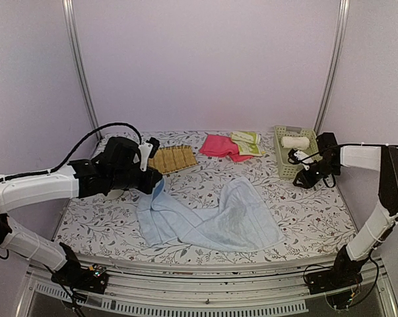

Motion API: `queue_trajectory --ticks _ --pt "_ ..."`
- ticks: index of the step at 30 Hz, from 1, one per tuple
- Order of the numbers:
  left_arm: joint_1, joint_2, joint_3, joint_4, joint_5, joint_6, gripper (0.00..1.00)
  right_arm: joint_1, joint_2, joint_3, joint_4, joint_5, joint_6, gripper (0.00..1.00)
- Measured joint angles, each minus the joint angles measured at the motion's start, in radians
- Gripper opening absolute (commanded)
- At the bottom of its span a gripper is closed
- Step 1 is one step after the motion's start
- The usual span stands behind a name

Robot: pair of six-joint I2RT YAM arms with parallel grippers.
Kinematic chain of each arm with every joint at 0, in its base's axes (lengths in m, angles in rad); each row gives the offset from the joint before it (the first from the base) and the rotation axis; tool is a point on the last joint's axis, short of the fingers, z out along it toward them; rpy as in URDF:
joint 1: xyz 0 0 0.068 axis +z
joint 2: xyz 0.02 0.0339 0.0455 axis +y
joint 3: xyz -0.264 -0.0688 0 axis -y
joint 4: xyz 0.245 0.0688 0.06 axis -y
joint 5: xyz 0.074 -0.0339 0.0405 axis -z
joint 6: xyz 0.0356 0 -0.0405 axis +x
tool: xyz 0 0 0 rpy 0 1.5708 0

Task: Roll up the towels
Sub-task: Move the bin to the corner of the board, then pick up the towel from the center of the board.

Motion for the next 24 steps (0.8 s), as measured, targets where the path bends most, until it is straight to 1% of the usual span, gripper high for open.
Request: queue_trajectory --ticks 2,5,7,9,13,15,19,24 --pt "0.0 0.0 -0.004 0.003 0.005 -0.002 0.0 0.025 -0.121 -0.073 -0.053 -0.122 -0.105 0.38" --pt "0.0 0.001 -0.006 0.004 0.01 -0.003 0.0 0.083 -0.325 -0.188 -0.145 -0.243 -0.286 0.41" --pt "0.0 0.002 -0.006 0.004 0.011 -0.003 0.0 0.143 -0.441 -0.242 -0.218 -0.295 -0.4 0.42" --pt "0.0 0.006 -0.006 0.003 0.011 -0.003 0.0 0.208 -0.492 -0.264 -0.278 -0.319 -0.481 0.44" --pt "0.0 0.01 -0.006 0.002 0.011 -0.003 0.0 0.329 -0.488 -0.307 -0.345 -0.306 -0.568 0.48" --pt "0.0 0.011 -0.006 0.002 0.011 -0.004 0.0 0.368 -0.476 -0.335 -0.36 -0.28 -0.591 0.5" --pt "0.0 0.011 -0.006 0.0 0.012 -0.01 0.0 0.431 -0.457 -0.384 -0.362 -0.208 -0.617 0.5" --pt "0.0 0.01 -0.018 -0.003 0.012 -0.014 0.0 0.472 -0.424 -0.403 -0.341 -0.134 -0.622 0.49"
